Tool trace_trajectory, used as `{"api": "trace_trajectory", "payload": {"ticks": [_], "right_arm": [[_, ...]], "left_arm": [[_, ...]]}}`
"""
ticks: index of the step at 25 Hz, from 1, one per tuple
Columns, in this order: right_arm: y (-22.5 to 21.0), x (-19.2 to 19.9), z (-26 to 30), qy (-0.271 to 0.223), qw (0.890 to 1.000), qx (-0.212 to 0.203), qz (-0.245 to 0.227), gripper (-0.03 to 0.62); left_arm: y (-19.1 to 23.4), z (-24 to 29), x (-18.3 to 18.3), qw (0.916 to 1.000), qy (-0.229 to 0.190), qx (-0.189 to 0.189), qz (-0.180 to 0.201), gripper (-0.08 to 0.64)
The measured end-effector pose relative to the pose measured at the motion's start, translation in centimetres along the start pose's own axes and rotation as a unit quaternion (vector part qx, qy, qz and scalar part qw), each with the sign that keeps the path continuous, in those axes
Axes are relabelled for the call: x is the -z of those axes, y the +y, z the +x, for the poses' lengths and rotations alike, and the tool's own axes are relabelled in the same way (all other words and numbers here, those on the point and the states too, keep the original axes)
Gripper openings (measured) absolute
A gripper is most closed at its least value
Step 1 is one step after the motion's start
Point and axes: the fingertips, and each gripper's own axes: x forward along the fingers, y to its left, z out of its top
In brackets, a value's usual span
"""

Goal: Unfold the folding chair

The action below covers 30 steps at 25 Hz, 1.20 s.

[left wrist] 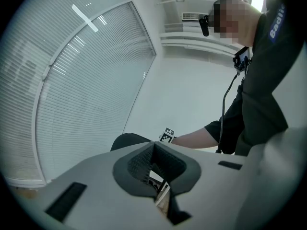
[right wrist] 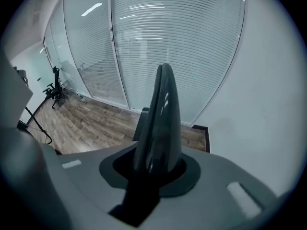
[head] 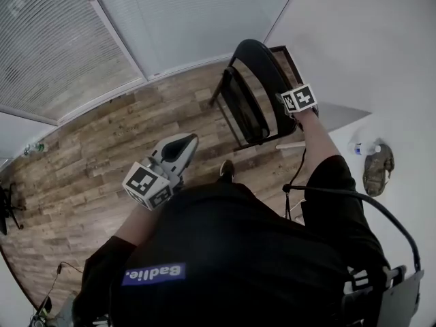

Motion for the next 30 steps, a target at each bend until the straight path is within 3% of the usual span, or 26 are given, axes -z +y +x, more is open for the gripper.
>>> {"api": "trace_trajectory", "payload": {"ticks": [17,20,30], "right_arm": [[-0.4,-0.2,-0.2,-0.006,1.000,0.003,-0.008,0.092],[-0.4,-0.2,-0.2,-0.006,1.000,0.003,-0.010,0.092],[-1.5,0.1,0.1,-0.008,1.000,0.002,-0.005,0.094]], "left_arm": [[0.8,6.8,2.7,0.9966,0.071,0.030,-0.028,0.011],[1.3,8.3,3.2,0.9953,0.083,0.035,-0.034,0.078],[3.3,13.4,6.9,0.9886,0.122,0.043,-0.077,0.142]]}}
